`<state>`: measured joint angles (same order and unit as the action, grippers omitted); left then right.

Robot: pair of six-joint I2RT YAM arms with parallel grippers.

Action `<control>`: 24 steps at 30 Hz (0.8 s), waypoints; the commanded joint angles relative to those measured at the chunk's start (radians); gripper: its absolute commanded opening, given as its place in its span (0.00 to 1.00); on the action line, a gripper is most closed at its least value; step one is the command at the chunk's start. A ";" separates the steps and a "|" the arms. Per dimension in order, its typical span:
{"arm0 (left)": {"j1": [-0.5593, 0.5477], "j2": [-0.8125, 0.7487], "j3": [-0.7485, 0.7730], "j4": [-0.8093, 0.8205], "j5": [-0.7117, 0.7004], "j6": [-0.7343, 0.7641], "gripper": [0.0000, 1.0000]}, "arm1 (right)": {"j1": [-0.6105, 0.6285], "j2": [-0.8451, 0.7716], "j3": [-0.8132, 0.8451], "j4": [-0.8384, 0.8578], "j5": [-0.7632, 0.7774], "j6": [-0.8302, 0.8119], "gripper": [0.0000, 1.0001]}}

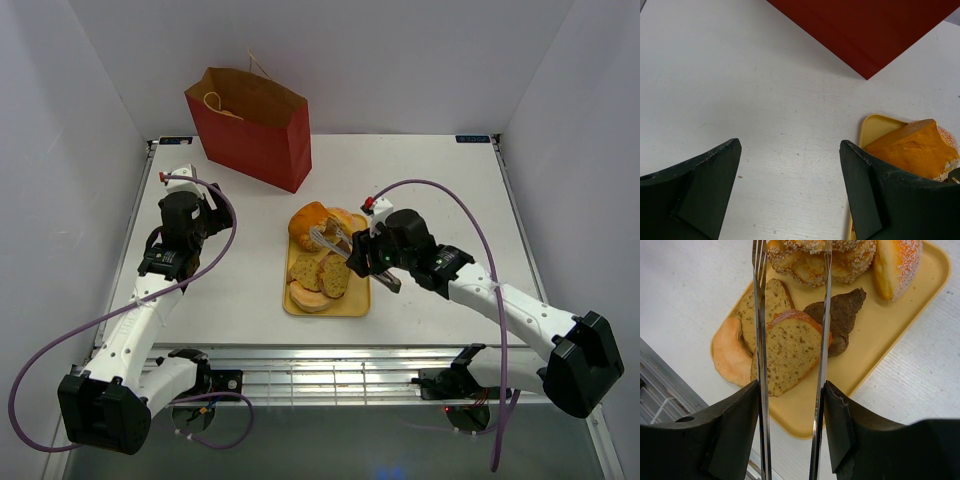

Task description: Place the fake bread into the paper bag

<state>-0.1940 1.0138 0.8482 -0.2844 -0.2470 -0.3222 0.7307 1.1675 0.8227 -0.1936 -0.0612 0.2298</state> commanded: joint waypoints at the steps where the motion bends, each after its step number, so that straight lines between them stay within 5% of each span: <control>1: -0.004 -0.007 0.014 0.008 0.011 -0.002 0.90 | 0.009 0.004 0.039 0.016 0.023 0.009 0.57; 24: -0.005 -0.014 0.015 0.010 0.035 -0.006 0.90 | 0.021 0.118 0.099 0.080 0.073 0.080 0.55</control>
<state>-0.1940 1.0138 0.8482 -0.2844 -0.2237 -0.3229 0.7475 1.2778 0.8680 -0.1726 -0.0196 0.2867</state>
